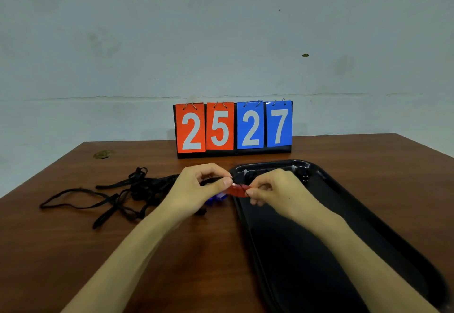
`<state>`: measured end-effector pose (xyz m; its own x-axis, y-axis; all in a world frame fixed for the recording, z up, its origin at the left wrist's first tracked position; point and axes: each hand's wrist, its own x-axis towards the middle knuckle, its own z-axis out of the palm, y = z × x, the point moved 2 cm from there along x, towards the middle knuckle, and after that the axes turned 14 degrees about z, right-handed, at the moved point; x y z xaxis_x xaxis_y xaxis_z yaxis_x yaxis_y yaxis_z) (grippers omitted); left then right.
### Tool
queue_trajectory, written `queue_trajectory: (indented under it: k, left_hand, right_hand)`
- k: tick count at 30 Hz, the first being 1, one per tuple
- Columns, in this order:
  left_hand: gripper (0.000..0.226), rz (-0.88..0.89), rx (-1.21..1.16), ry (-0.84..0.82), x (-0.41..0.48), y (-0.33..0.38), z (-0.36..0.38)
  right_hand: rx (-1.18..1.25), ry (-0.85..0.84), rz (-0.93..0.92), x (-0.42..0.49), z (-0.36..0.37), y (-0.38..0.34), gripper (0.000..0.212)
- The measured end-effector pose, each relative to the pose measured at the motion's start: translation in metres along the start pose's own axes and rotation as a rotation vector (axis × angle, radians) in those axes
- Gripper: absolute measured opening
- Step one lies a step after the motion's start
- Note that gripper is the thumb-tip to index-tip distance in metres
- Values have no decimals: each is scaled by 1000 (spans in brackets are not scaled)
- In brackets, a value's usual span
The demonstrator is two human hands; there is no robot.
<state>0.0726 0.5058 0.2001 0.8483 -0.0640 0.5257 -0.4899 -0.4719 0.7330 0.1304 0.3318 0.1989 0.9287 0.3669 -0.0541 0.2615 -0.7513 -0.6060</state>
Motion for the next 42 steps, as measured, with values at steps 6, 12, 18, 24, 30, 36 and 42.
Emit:
queue_trajectory:
  k: [6,12,18,24,30,36,42]
  left_hand:
    - [8,-21,-46,14,1,-2,-1]
    - [26,-204,-320,64,-4,-5,14]
    - [31,-152,-284,-85,-9,-3,35]
    - [27,-64,-158,-109,-9,1,36]
    - [20,58,159,-107,-9,5,26]
    - [22,81,241,-147,-5,4,8]
    - [33,-113,-34,-254,-1,2,0]
  right_hand:
    - [179,-305,-201,-11,8,-10,12]
    - [495,-190,-253,-13,-2,-16,14]
    - [425,144,-142,-8,-3,-7,10]
    - [44,419,-121,-8,-4,-4,16]
    - [-268,370,-190,-10,-6,-8,22]
    - [-225,19,-311,-12,3,-9,17]
    - [122,-351,-241,-18,2,-14,14]
